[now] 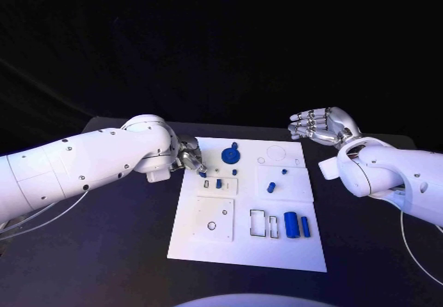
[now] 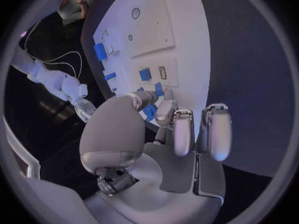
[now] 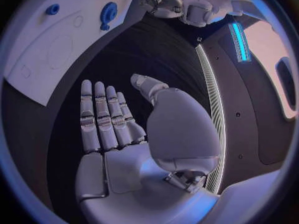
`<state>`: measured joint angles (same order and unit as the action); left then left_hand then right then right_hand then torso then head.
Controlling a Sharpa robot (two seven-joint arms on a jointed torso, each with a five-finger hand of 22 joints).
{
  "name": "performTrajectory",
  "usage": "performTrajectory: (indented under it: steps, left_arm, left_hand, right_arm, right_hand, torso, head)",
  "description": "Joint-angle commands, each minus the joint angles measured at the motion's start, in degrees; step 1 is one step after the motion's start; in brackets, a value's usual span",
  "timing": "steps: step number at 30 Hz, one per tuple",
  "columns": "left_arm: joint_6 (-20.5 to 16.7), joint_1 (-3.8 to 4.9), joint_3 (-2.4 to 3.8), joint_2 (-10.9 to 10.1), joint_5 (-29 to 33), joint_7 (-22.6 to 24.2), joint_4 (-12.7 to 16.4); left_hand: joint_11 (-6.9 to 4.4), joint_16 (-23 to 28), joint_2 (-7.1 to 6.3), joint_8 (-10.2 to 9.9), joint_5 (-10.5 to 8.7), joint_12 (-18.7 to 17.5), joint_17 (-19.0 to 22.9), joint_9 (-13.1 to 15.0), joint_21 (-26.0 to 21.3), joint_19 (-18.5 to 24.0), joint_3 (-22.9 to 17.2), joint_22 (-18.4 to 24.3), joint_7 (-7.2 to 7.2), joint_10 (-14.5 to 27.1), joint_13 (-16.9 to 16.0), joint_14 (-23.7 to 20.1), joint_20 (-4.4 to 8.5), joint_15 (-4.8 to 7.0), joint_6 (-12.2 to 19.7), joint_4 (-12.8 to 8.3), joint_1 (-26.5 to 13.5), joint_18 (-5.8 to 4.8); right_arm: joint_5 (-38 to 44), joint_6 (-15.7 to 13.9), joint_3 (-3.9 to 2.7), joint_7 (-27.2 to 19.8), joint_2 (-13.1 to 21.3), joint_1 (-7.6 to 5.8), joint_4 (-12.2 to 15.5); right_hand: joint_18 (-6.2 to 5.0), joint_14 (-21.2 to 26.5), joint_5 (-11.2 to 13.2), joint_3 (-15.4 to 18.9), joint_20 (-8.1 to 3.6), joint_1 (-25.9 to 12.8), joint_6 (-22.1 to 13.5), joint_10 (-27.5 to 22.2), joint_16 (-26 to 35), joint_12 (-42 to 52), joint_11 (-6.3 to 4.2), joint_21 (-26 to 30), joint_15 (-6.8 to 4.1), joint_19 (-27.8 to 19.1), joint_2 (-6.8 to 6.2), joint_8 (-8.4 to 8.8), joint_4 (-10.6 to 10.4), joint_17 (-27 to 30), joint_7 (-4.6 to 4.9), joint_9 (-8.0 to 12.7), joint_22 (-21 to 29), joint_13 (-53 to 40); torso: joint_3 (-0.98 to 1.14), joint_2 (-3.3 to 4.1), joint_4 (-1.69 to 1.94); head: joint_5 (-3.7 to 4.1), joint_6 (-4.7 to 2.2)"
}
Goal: Assemble the parts on the task board
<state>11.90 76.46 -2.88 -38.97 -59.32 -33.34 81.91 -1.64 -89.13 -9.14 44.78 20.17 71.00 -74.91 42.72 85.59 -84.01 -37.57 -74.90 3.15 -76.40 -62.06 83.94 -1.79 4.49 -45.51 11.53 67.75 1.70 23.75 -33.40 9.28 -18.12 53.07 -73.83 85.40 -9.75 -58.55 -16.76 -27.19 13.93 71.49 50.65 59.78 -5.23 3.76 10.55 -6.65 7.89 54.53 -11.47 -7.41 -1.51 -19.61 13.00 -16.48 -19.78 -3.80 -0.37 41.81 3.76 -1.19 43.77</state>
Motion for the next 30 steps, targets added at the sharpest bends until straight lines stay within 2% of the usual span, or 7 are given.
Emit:
performTrajectory:
  steps: [1, 13, 30]
  left_arm:
    - [-1.51, -0.33, -0.01, 0.0, -3.29, 1.34, 0.62]
    - [-1.32, -1.84, -0.12, 0.39, -6.5, 1.73, 1.31]
    - [-0.5, -2.15, -0.36, 0.5, -7.74, 1.78, 1.77]
  left_hand:
    - [0.13, -0.29, 0.23, 0.3, 0.24, 0.3, -14.23, 4.47, 0.21, -2.82, -8.11, -11.05, -0.45, -0.42, -0.08, 5.87, 0.06, 0.22, -0.35, -8.07, -0.22, -0.26]
    - [0.12, -0.35, 0.15, 0.33, 0.19, 0.33, -14.32, 4.5, 0.26, -2.86, -8.1, -11.1, -0.48, -0.47, -0.11, 5.89, 0.06, 0.23, -0.4, -8.11, -0.27, -0.28]
    - [0.1, -0.4, -0.07, 0.39, 0.03, 0.35, -14.39, 4.55, 0.3, -2.88, -8.02, -11.15, -0.54, -0.6, -0.1, 5.9, 0.08, 0.25, -0.54, -8.03, -0.58, -0.29]
  right_arm:
    - [0.21, 0.9, 0.0, -0.61, -0.03, 0.09, 0.03]
    - [0.2, 0.93, -0.01, -0.61, 0.04, 0.15, 0.09]
    - [0.12, 0.98, -0.01, -0.67, 0.06, 0.16, 0.11]
  right_hand:
    - [-0.65, 0.1, 0.03, 0.22, 0.3, -0.25, -0.48, -0.38, 0.3, -0.11, 0.03, 0.18, 0.36, 0.11, 0.54, -0.11, -0.02, 0.08, 0.58, 0.05, 0.05, 0.06]
    - [-0.65, 0.1, 0.03, 0.22, 0.3, -0.25, -0.48, -0.38, 0.3, -0.11, 0.03, 0.18, 0.36, 0.11, 0.54, -0.11, -0.02, 0.08, 0.58, 0.05, 0.05, 0.06]
    - [-0.65, 0.1, 0.03, 0.22, 0.3, -0.25, -0.48, -0.38, 0.3, -0.11, 0.03, 0.18, 0.36, 0.11, 0.54, -0.11, -0.02, 0.08, 0.58, 0.05, 0.05, 0.06]
  torso:
    - [0.01, 0.05, -0.08]
    - [0.06, 0.13, -0.08]
    - [0.06, 0.1, -0.1]
  head:
    - [-0.07, 0.07]
    - [0.01, 0.36]
    - [-0.07, 0.65]
